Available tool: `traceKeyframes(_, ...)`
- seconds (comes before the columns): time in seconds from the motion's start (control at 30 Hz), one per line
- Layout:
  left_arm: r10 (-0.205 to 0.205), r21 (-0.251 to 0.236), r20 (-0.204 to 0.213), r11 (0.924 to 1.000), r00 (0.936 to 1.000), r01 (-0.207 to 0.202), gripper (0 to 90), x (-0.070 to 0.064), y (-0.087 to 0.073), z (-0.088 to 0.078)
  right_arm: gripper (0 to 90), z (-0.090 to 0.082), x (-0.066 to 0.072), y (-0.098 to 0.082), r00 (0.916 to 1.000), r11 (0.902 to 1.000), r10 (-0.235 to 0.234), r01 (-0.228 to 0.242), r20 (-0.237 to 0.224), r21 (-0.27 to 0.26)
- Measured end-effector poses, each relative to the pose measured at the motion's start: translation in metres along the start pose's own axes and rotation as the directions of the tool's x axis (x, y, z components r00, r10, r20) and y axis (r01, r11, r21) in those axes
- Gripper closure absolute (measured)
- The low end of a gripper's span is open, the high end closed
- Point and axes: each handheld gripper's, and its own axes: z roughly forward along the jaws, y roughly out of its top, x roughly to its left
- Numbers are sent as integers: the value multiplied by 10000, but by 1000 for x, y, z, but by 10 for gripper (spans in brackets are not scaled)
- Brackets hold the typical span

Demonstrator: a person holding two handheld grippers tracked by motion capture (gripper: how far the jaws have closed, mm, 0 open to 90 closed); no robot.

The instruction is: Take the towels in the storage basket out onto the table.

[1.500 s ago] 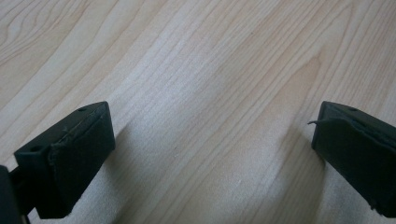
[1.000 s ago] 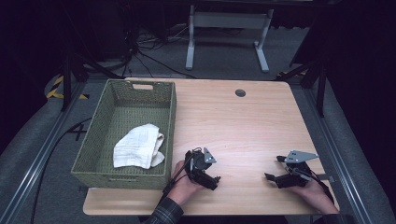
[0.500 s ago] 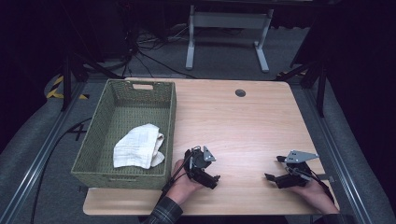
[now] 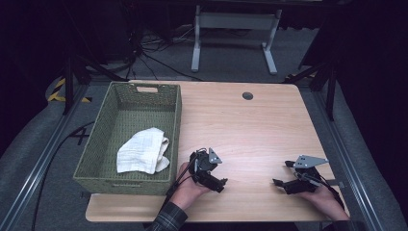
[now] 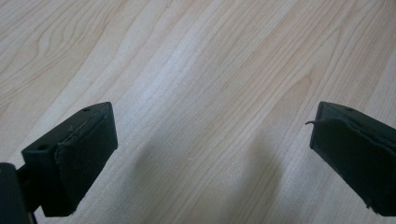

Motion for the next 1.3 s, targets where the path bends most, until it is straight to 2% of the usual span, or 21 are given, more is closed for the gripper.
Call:
traceKeyframes(0.17,-262,-68,140,9996,9996,263,16,1,1,-3,89,0,0,0,10000,10000,-29,29,-31,31)
traceKeyframes(0.33,-105,-206,75,9997,9999,107,16,1,4,-5,89,0,0,0,10000,10000,-30,30,-20,30)
traceKeyframes(0.43,-176,-99,130,9998,9998,177,16,3,7,-8,89,0,0,0,10000,10000,-34,34,-20,32)
traceKeyframes(0.53,-218,-343,60,9992,9997,220,16,4,8,-10,89,0,0,0,10000,10000,-41,41,-20,31)
traceKeyframes(0.73,-387,-710,242,9967,9990,403,18,7,14,-18,89,-1,0,-1,10000,10000,-29,29,-9,18)
traceKeyframes(0.87,-389,-696,256,9967,9989,406,18,7,16,-20,89,-1,0,-1,10000,10000,-39,39,-5,19)
traceKeyframes(0.9,-274,-623,226,9976,9994,288,18,7,18,-22,89,-1,0,-1,10000,10000,-29,29,-9,16)
traceKeyframes(1.1,-414,-677,263,9968,9988,431,23,8,20,-24,89,-1,1,-1,10000,10000,-27,27,-10,18)
traceKeyframes(1.3,-312,-675,227,9972,9993,326,24,8,26,-29,89,-1,1,-1,10000,10000,-28,28,-9,17)
